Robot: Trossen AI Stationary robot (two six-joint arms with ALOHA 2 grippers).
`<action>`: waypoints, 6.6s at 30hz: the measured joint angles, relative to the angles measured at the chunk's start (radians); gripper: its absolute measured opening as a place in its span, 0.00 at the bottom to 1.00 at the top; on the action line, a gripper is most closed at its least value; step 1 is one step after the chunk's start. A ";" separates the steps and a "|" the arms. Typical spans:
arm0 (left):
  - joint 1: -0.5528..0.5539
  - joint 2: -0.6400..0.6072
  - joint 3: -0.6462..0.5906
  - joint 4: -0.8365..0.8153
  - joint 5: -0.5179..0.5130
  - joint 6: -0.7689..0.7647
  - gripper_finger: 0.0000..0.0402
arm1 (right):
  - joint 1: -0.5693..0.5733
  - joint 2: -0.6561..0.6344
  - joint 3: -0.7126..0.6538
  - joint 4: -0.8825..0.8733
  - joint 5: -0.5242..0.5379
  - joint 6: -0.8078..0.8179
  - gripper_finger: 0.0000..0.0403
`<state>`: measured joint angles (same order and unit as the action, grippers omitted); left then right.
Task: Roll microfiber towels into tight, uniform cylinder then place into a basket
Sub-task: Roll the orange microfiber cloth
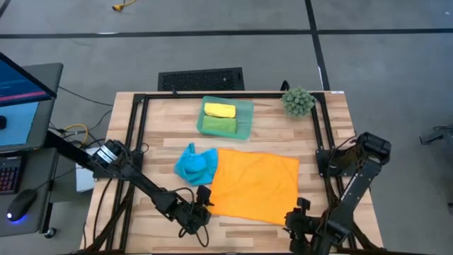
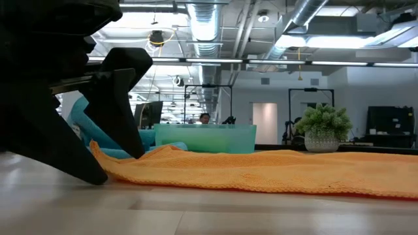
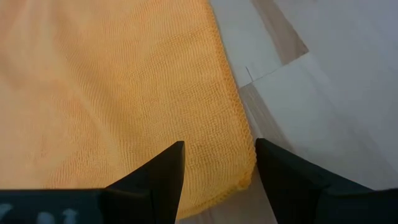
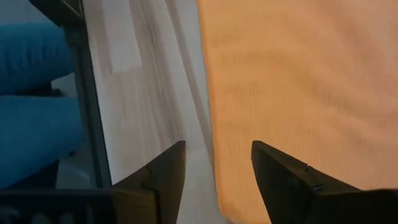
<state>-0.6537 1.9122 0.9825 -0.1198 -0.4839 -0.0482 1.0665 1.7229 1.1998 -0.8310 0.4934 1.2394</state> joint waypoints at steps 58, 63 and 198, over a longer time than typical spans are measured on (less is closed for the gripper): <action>0.002 0.004 -0.005 -0.037 -0.018 -0.083 0.11 | 0.037 0.000 -0.307 0.310 -0.181 0.065 0.51; 0.002 0.005 -0.005 -0.043 -0.020 -0.079 0.01 | 0.037 0.001 -0.311 0.313 -0.178 0.049 0.51; 0.197 0.003 0.280 -0.252 -0.018 -0.365 0.33 | -0.100 0.097 0.013 -0.357 -0.282 0.364 0.40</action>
<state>-0.4564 1.9148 1.2622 -0.3719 -0.5019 -0.4134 0.9665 1.8194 1.2130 -1.1883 0.2111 1.6032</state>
